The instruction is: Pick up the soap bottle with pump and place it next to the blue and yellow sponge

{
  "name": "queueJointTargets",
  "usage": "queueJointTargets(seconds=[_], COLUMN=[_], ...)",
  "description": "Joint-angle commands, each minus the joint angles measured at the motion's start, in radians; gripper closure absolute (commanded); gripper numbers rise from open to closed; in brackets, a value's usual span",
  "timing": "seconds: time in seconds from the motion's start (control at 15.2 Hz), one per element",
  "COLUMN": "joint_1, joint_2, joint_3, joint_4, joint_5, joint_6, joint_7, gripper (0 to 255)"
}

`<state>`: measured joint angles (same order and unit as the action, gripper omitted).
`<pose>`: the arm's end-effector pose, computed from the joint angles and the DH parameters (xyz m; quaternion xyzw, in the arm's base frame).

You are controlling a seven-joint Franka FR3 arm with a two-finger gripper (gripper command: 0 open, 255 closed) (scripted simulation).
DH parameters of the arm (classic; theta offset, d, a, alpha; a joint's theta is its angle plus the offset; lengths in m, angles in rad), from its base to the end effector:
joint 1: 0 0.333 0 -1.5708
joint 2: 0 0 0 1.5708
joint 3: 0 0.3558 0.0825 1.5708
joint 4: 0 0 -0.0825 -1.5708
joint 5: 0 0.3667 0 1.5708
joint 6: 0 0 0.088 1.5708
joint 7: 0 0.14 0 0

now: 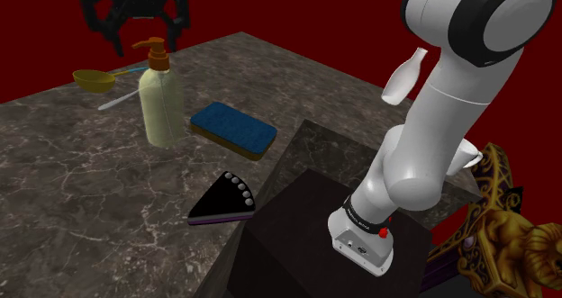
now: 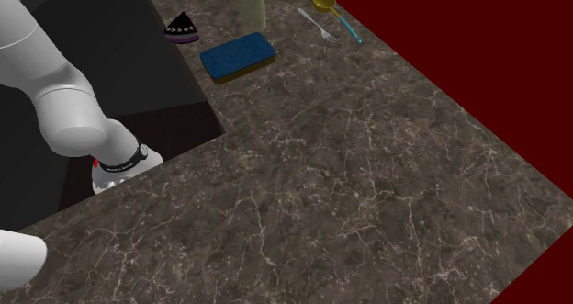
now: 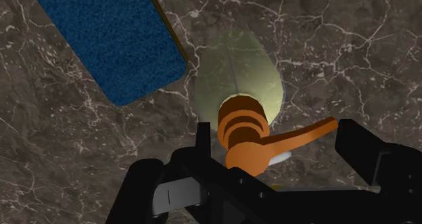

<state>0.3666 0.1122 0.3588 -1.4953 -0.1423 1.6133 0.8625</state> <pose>0.4535 0.3600 0.6113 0.9964 -0.0670 0.0412 0.0315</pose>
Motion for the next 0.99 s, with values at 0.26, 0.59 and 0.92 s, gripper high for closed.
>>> queueJointTargets(seconds=[0.26,0.59,0.92], joint_1=[0.009,0.021,0.021], joint_2=[0.021,0.047,0.047], joint_3=[0.005,0.01,0.01], joint_4=[0.094,0.19,0.19], joint_5=[-0.008,-0.019,-0.019], joint_6=[-0.075,-0.147,-0.147], joint_7=[0.002,0.005,0.005], gripper=[0,0,0])
